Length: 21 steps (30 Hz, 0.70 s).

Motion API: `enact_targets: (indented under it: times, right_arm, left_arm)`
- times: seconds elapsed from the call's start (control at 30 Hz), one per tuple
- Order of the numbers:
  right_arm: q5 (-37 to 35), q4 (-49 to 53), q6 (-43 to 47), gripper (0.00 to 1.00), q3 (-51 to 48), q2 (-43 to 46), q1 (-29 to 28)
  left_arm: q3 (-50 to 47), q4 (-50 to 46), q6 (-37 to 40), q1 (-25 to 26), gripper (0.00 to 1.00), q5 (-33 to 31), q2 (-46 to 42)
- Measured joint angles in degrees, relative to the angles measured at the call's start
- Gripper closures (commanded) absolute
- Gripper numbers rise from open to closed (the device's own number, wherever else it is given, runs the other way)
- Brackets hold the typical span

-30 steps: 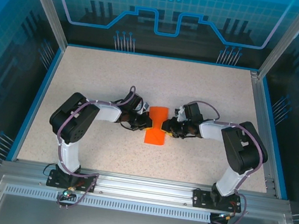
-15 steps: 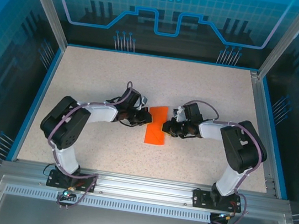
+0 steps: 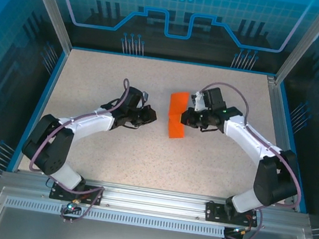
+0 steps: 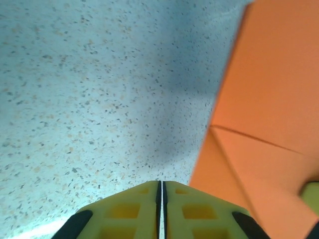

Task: Fold a paper plane with a square sheet of paper (pick it up from the middle)
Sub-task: Turn over the paper at the center of the table.

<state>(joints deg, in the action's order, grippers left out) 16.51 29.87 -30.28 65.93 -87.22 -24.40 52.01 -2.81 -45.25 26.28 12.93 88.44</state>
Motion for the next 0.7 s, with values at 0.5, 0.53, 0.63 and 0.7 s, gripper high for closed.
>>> enact_targets:
  times: [0.5, 0.53, 0.63, 0.7]
  right_arm:
    - [-36.7, 43.5, -3.6, 0.95, 26.5, -9.5, -10.1]
    - [-38.4, 44.6, -4.8, 0.95, 26.6, -10.6, -11.6]
    - [-44.0, 46.6, -8.3, 0.95, 26.8, -15.0, -16.1]
    - [-46.7, 48.1, -10.6, 0.94, 28.0, -18.7, -18.0]
  left_arm:
    - [11.3, -20.0, -10.3, -4.6, 0.81, -6.8, -6.0]
    - [11.3, -20.5, -9.9, -5.2, 0.81, -7.1, -7.0]
    - [10.1, -21.0, -7.9, -6.6, 0.81, -7.1, -9.0]
    - [8.5, -21.4, -6.2, -7.8, 0.8, -6.9, -9.9]
